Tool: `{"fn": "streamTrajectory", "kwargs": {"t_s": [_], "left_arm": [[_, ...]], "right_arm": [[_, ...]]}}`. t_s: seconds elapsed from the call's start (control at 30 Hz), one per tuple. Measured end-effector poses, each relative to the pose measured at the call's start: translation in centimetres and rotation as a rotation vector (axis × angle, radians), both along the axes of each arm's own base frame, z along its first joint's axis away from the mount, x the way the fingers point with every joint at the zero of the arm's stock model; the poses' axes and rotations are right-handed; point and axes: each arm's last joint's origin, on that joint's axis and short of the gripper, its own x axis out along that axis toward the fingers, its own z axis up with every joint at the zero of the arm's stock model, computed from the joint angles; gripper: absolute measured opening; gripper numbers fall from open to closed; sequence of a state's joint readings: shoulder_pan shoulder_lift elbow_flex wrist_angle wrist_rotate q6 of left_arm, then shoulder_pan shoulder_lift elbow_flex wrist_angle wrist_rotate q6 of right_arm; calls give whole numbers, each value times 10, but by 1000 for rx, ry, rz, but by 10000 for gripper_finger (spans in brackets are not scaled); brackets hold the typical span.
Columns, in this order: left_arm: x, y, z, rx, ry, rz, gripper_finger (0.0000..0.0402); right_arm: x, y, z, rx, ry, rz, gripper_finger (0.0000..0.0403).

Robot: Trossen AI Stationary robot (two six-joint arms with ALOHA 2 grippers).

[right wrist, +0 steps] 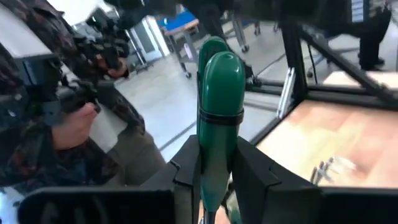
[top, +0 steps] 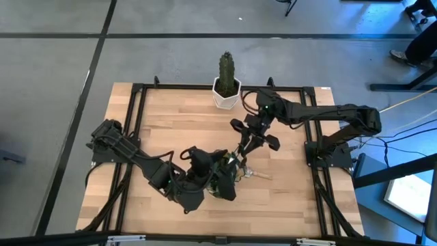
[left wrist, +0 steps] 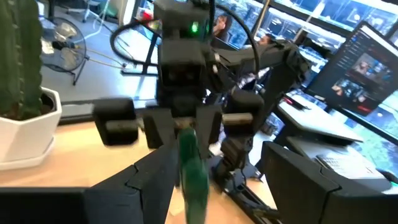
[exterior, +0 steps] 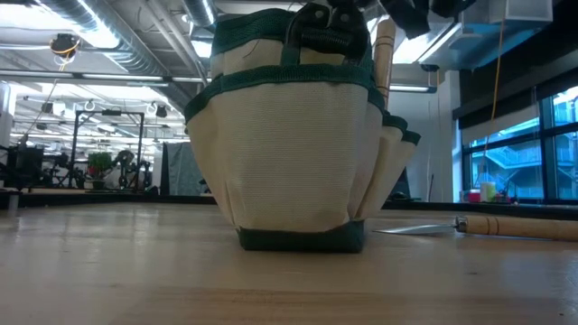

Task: Pick & Place Garden tools in Gardening bag
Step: Put the shear scissors into the gardening bag

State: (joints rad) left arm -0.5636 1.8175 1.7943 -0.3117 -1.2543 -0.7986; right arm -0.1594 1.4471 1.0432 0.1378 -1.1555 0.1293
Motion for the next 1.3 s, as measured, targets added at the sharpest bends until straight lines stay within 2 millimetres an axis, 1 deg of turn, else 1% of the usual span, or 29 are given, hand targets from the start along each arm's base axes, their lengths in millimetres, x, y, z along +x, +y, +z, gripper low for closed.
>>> {"fn": "streamTrajectory", "kwargs": {"t_s": [0.2,0.37,0.57,0.67,0.83,1.07,1.2,1.3], "left_arm": [[-1,-2,0,-13,-5,-11,226],[4,7,-1,9,21,-5,226],[11,20,-3,8,49,-15,225],[14,25,-4,-1,61,-16,218],[17,31,-5,-15,67,-31,183],[17,31,-6,-15,73,-32,116],[17,33,-8,-41,73,-33,69],[17,33,-8,-44,73,-41,64]], "right_arm": [[2,-2,13,44,-52,-1,64],[4,-3,14,37,-63,-66,64],[4,-2,14,50,-50,-70,64],[4,-2,14,60,-36,-71,64],[4,-2,14,61,-35,-71,64],[4,-2,15,60,-40,-65,64],[4,-2,15,59,-48,-67,64],[4,-2,15,59,-52,-68,64]]}}
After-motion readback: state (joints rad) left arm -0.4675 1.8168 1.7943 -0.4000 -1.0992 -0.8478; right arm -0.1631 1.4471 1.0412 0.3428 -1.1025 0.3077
